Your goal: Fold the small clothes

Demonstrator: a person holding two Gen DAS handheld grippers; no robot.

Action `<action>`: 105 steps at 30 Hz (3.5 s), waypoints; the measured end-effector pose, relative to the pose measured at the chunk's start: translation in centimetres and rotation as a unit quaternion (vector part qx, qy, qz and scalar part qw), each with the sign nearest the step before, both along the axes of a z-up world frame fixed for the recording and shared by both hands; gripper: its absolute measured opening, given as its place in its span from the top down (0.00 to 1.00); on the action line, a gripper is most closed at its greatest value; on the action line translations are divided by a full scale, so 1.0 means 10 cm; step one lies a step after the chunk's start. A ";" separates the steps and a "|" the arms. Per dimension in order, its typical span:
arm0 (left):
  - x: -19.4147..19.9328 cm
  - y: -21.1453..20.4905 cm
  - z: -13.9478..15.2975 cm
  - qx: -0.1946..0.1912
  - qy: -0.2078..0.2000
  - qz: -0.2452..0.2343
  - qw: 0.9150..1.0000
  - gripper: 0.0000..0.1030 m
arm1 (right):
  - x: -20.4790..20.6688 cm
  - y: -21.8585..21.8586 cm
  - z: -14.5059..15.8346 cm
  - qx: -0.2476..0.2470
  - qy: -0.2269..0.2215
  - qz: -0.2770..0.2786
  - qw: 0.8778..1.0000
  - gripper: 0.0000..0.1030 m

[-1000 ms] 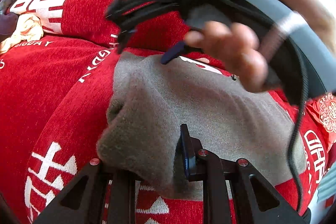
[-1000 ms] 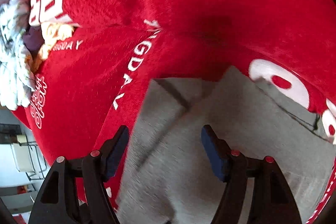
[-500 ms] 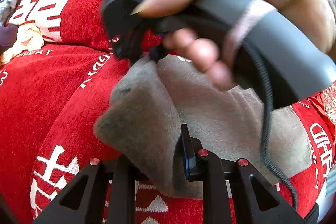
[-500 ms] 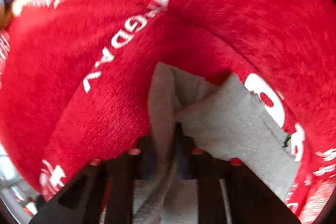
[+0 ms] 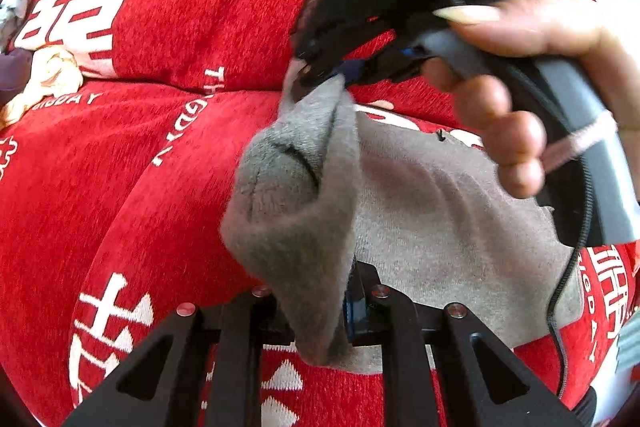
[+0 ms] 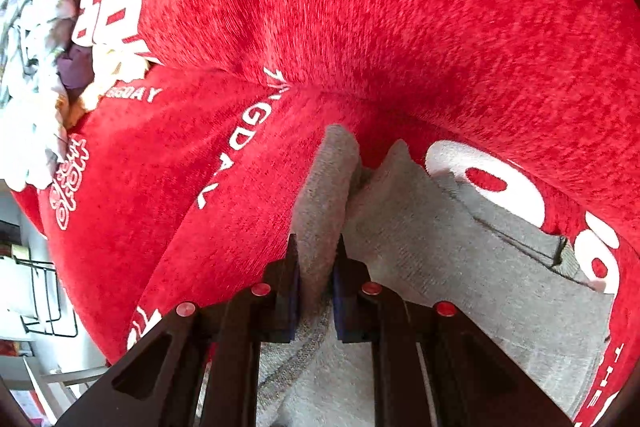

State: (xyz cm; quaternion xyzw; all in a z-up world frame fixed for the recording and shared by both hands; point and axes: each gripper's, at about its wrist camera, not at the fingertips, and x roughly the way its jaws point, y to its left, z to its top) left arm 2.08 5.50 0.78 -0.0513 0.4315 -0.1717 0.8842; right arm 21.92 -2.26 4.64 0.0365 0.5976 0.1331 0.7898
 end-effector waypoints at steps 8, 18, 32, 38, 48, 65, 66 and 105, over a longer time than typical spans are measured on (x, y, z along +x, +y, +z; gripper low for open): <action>-0.05 -0.08 0.04 0.018 0.010 0.013 1.000 0.83 | -0.19 -0.35 0.17 0.026 -0.021 -0.010 0.999 0.86; -0.12 -0.21 0.30 0.000 0.015 0.008 1.000 0.83 | -0.38 -0.75 0.40 0.061 -0.048 -0.017 0.997 0.86; -0.29 -0.72 0.50 0.023 0.004 -0.017 1.000 0.83 | -0.63 -1.34 0.61 0.091 -0.075 -0.003 0.993 0.86; -0.48 -1.02 0.60 0.077 -0.029 -0.024 0.996 0.83 | -0.72 -1.62 0.65 0.104 -0.087 0.001 0.991 0.86; -0.68 -1.63 0.58 0.125 -0.053 -0.051 0.989 0.83 | -0.91 -2.07 0.64 0.104 -0.095 0.000 0.990 0.87; -0.84 -2.41 0.52 0.162 -0.049 -0.099 0.981 0.83 | -1.16 -2.75 0.51 0.118 -0.105 -0.022 0.987 0.86; -0.84 -2.44 0.50 0.164 -0.047 -0.100 0.980 0.83 | -1.17 -2.78 0.49 0.119 -0.104 -0.024 0.987 0.86; -1.13 -2.95 0.16 0.246 -0.072 -0.143 0.956 0.83 | -1.54 -3.54 -0.40 0.194 -0.087 -0.131 0.968 0.87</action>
